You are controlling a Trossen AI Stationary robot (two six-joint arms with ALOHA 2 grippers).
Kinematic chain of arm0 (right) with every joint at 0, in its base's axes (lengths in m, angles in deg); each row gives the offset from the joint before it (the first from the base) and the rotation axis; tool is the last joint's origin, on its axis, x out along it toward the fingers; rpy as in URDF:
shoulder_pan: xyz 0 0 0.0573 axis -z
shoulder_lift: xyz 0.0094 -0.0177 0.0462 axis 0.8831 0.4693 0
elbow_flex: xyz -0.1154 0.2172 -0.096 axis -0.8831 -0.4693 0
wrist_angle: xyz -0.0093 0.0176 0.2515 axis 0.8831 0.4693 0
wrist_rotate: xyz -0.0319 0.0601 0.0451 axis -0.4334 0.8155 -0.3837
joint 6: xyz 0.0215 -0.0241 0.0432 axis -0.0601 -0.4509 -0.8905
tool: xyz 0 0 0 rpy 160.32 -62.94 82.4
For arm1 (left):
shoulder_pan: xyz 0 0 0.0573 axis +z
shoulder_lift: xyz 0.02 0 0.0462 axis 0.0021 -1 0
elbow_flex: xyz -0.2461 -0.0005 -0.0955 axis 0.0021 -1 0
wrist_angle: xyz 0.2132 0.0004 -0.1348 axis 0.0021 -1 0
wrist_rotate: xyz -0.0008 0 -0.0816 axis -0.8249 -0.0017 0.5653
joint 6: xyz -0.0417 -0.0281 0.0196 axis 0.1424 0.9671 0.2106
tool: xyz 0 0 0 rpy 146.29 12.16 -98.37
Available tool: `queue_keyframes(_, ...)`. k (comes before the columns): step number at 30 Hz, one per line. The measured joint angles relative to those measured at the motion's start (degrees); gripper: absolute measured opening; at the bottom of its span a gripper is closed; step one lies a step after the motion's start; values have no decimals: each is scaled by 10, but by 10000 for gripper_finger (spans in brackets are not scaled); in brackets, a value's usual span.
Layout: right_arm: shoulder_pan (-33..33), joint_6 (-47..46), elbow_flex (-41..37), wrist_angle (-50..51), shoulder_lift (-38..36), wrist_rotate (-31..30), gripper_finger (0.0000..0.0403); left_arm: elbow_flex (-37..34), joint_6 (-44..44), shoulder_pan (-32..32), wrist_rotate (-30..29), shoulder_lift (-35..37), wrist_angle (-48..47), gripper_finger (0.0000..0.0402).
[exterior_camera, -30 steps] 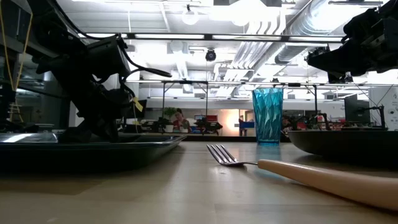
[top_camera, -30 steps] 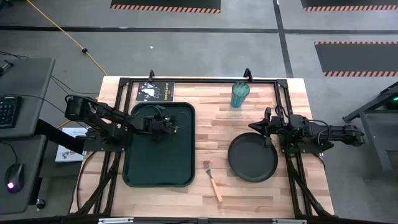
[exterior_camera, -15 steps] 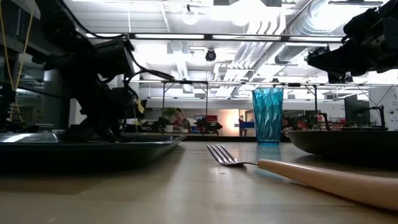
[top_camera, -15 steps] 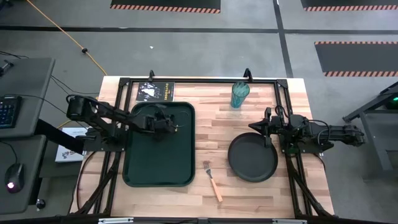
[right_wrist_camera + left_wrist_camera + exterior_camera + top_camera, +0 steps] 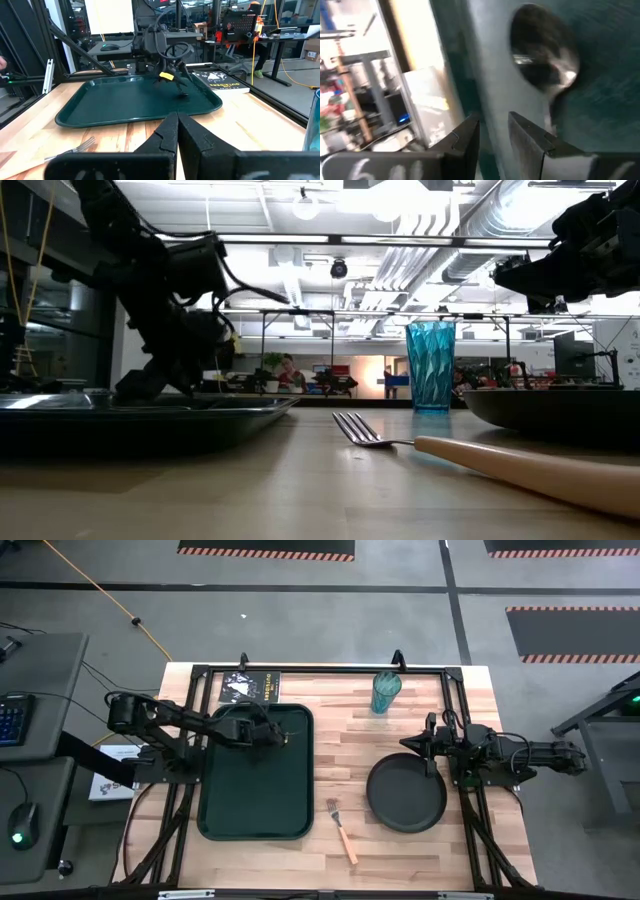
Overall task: Pick and place plate/cup/fork/spoon on tray
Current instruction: Put the fork on the tray to the right side of the spoon
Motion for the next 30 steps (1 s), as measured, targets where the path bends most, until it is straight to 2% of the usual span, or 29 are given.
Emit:
queue_keyframes(4,0,0,0,0,0,0,0,51,56,-16,-4,0,-70,95)
queue_keyframes(7,0,0,0,0,0,0,0,100,107,-38,34,1,-107,95)
queue_keyframes(12,0,0,0,0,0,0,0,170,160,-93,178,1,-121,95)
queue_keyframes(17,0,0,0,0,0,0,0,206,192,-154,362,1,-36,94)
queue_keyframes(19,0,0,0,0,0,0,0,216,202,-179,410,-3,10,94)
queue_keyframes(21,0,0,0,0,0,0,0,236,204,-205,422,-20,35,94)
queue_keyframes(24,0,0,0,0,0,0,0,294,189,-238,422,-72,21,95)
queue_keyframes(30,0,0,0,0,4,0,0,449,108,-285,422,-207,-71,107)
